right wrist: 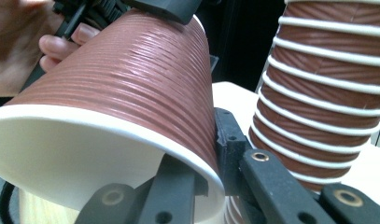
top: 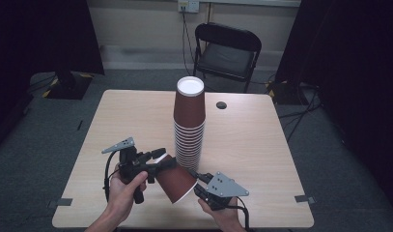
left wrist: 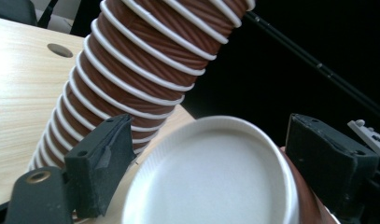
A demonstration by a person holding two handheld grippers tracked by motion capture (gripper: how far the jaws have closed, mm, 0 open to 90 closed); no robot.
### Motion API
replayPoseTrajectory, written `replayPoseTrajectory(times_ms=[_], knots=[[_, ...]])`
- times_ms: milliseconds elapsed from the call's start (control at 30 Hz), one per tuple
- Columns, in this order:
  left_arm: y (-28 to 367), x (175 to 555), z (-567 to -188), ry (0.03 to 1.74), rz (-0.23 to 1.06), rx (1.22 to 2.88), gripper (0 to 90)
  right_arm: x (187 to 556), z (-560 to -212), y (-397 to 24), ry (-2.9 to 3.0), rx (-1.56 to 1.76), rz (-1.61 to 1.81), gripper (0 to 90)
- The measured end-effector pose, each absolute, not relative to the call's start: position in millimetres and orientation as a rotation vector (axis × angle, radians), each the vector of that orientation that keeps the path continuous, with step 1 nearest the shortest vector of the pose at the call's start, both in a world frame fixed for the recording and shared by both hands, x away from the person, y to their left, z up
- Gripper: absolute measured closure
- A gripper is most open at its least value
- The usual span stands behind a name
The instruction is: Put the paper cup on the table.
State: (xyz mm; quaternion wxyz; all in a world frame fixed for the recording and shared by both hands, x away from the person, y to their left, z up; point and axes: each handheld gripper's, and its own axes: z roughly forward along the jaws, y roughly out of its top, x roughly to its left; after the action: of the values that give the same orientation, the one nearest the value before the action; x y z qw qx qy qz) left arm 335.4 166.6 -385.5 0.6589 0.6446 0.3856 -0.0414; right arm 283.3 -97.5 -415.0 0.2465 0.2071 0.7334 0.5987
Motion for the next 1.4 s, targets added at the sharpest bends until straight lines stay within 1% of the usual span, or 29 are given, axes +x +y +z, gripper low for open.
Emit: replayPoseTrajectory(times_ms=[33,67,167,200,267,433,467,500,533,567,633,700,833,867,967,1167,1233,1400], knots=[[167,335,-386,0.873,-0.094,1.459,15.4,284,-415,-98,2.009,0.572,1.631,86.3],[167,336,-386,0.854,-0.054,1.485,15.5,285,-415,-99,2.03,0.577,1.625,86.3],[167,336,-385,0.854,-0.043,1.513,16.8,286,-415,-101,2.052,0.586,1.629,86.3],[167,337,-383,0.857,-0.022,1.541,17.0,287,-416,-102,2.081,0.595,1.627,86.3],[171,337,-382,0.844,0.011,1.544,19.8,288,-417,-103,2.101,0.606,1.626,86.3],[177,338,-381,0.834,0.059,1.532,17.0,290,-417,-106,2.133,0.62,1.611,86.3],[178,337,-382,0.832,0.086,1.545,15.7,291,-417,-107,2.143,0.63,1.608,86.3],[179,336,-381,0.783,0.123,1.58,17.2,294,-417,-109,2.175,0.651,1.59,86.3],[179,334,-381,0.742,0.131,1.594,17.1,295,-418,-110,2.191,0.67,1.586,86.3],[178,333,-380,0.736,0.142,1.604,16.7,298,-418,-113,2.208,0.696,1.591,86.3],[178,332,-381,0.723,0.143,1.611,15.5,300,-419,-115,2.216,0.716,1.585,86.3],[175,330,-381,0.67,0.134,1.642,15.8,305,-420,-120,2.261,0.766,1.564,86.3],[172,329,-382,0.642,0.141,1.67,15.9,309,-420,-125,2.311,0.808,1.547,86.3],[169,328,-383,0.601,0.142,1.704,15.8,312,-421,-128,2.346,0.827,1.537,86.1],[167,326,-384,0.572,0.144,1.734,15.7,315,-421,-131,2.376,0.841,1.527,86.1],[156,322,-387,0.474,0.091,1.86,16.9,324,-422,-136,2.535,0.815,1.461,86.2],[151,320,-388,0.432,0.107,1.915,18.1,325,-423,-136,2.584,0.801,1.429,86.2],[139,315,-390,0.357,0.111,1.985,17.6,327,-425,-132,2.676,0.785,1.37,86.2]])
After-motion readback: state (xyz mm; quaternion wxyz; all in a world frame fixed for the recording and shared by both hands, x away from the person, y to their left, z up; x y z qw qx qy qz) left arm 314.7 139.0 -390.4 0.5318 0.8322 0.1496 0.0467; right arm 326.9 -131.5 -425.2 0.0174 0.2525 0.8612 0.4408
